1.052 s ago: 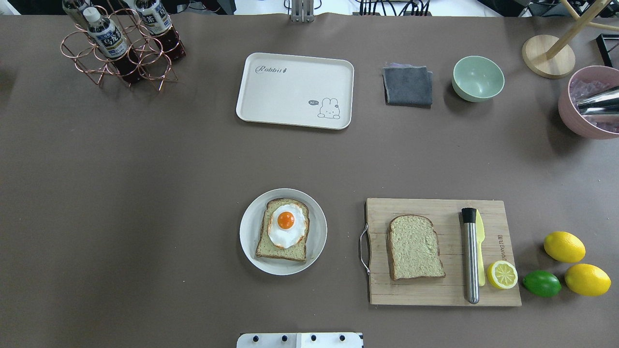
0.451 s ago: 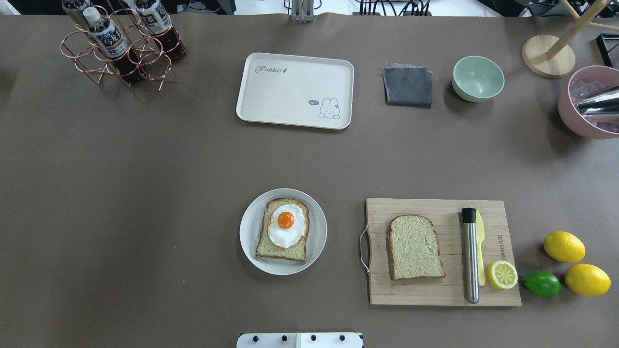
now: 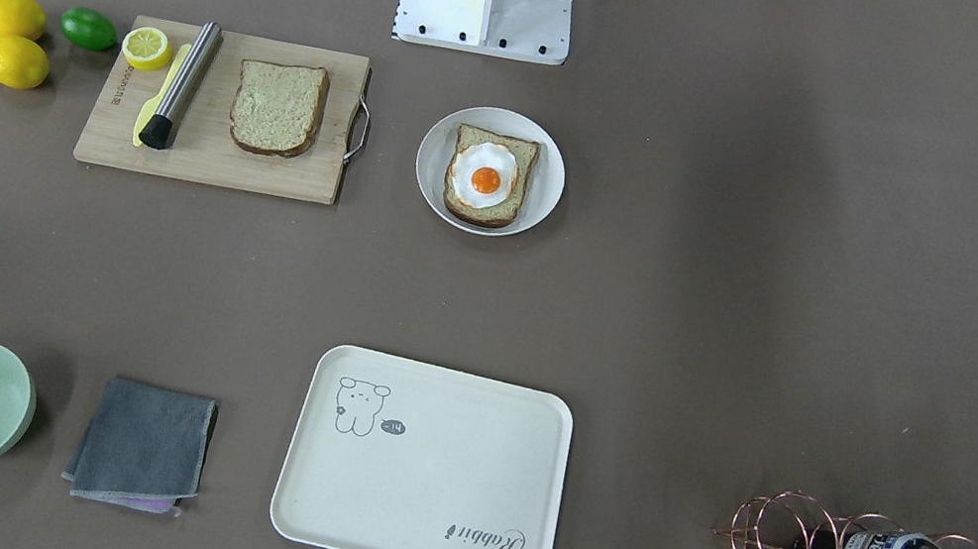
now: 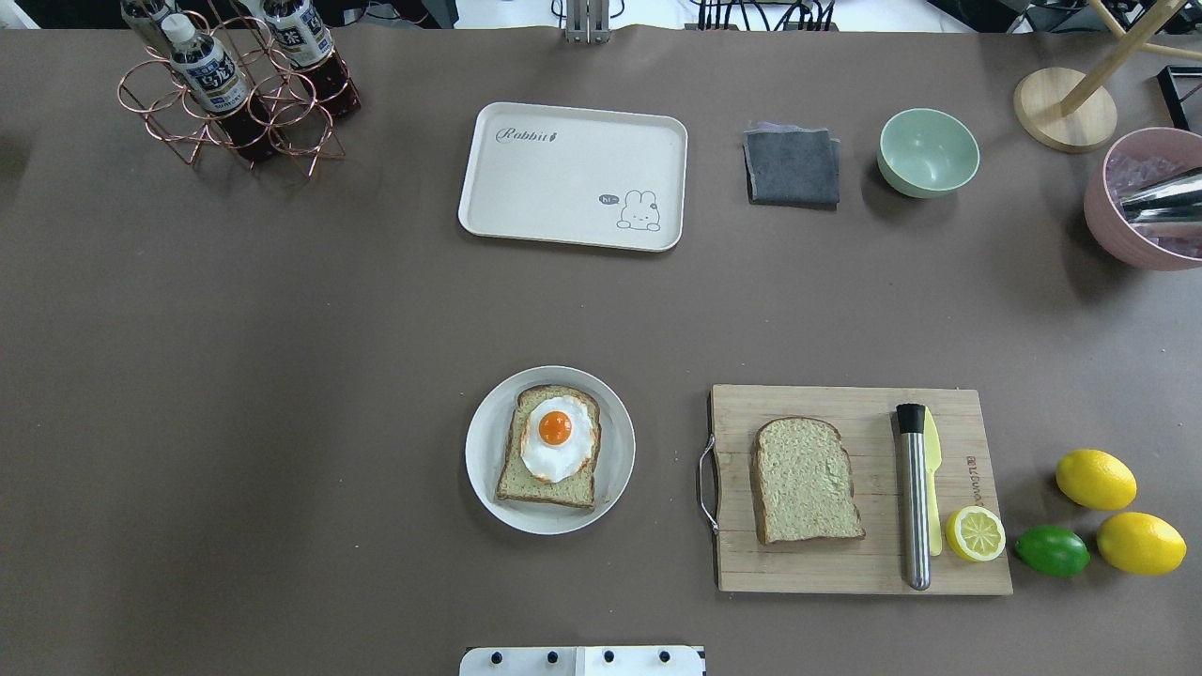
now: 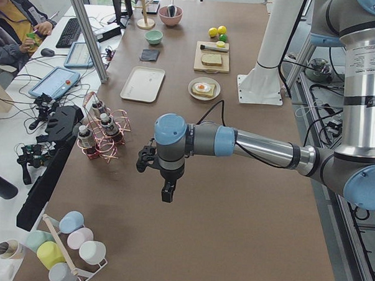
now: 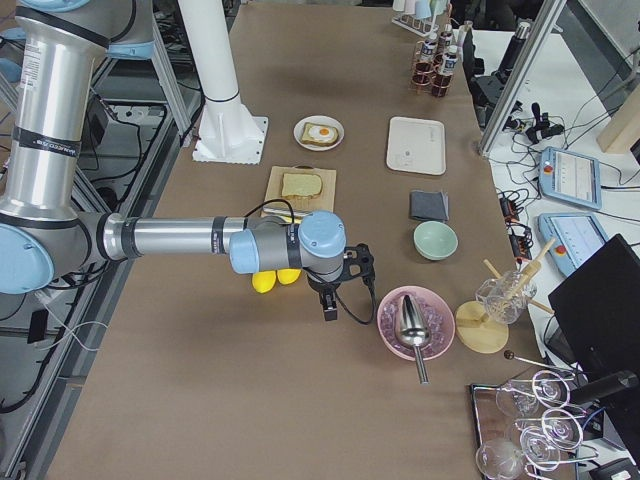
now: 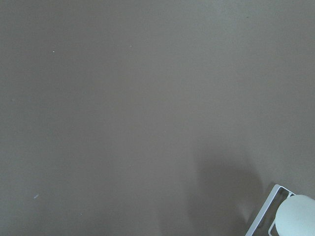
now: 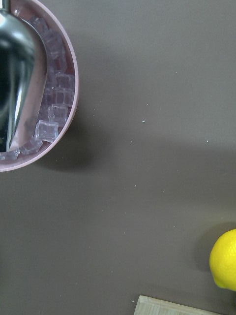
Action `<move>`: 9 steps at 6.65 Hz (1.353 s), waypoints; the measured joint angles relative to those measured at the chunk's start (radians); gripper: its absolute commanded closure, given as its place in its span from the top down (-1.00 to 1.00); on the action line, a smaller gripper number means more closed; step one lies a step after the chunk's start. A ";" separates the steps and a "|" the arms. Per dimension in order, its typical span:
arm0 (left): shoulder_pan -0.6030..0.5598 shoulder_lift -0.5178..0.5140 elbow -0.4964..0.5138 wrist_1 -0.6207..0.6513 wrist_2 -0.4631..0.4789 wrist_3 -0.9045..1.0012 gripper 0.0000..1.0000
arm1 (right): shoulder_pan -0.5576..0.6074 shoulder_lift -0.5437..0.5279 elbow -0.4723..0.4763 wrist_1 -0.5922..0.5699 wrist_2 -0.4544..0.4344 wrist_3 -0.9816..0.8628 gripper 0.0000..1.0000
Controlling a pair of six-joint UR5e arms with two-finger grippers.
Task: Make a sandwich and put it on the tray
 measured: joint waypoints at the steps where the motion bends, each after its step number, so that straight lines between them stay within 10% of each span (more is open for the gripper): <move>1: 0.003 0.008 -0.002 -0.007 -0.001 -0.009 0.95 | -0.027 0.003 0.009 0.003 0.023 0.032 0.96; 9: 0.055 0.028 -0.019 -0.081 -0.002 -0.023 0.95 | -0.666 0.092 0.149 0.482 -0.220 1.083 0.95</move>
